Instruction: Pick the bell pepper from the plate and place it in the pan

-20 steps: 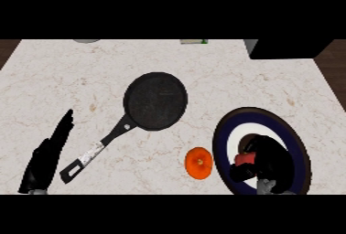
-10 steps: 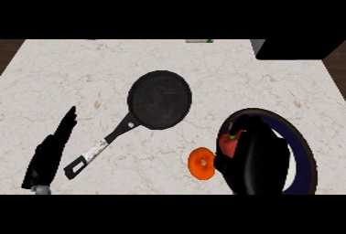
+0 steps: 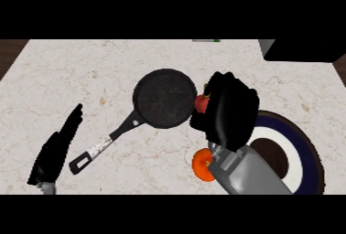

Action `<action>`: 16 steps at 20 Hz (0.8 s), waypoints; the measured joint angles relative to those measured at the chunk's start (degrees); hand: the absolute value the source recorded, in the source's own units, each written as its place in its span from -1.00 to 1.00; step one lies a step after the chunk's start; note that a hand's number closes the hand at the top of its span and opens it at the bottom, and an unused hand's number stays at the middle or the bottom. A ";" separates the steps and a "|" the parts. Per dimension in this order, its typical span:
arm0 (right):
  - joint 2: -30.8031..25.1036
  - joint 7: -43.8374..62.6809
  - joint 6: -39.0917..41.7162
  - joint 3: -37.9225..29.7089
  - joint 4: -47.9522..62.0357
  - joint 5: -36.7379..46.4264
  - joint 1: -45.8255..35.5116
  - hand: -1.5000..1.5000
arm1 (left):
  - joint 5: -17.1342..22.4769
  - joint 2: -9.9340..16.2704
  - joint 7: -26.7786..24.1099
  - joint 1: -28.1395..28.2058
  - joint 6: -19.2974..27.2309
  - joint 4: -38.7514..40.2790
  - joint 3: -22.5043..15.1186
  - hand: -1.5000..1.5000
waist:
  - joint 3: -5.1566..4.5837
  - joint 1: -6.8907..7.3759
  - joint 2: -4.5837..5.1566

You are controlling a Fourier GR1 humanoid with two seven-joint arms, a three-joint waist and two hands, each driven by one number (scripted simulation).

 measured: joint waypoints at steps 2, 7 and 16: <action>0.09 -0.77 -2.75 -1.94 4.88 -2.47 -2.45 1.00 | -0.28 -0.42 0.10 0.22 0.07 -0.49 -0.58 0.00 | 0.02 0.38 0.12; 0.22 -3.16 -9.95 -7.12 17.23 -9.58 -9.50 1.00 | 0.17 0.37 0.05 -1.31 -0.85 0.18 0.10 0.00 | 0.04 1.45 0.55; 0.41 -8.49 -20.79 -9.96 44.40 -21.51 -18.91 1.00 | -1.09 -0.81 -0.64 -2.94 -0.71 1.69 -1.49 0.00 | 0.05 3.36 1.23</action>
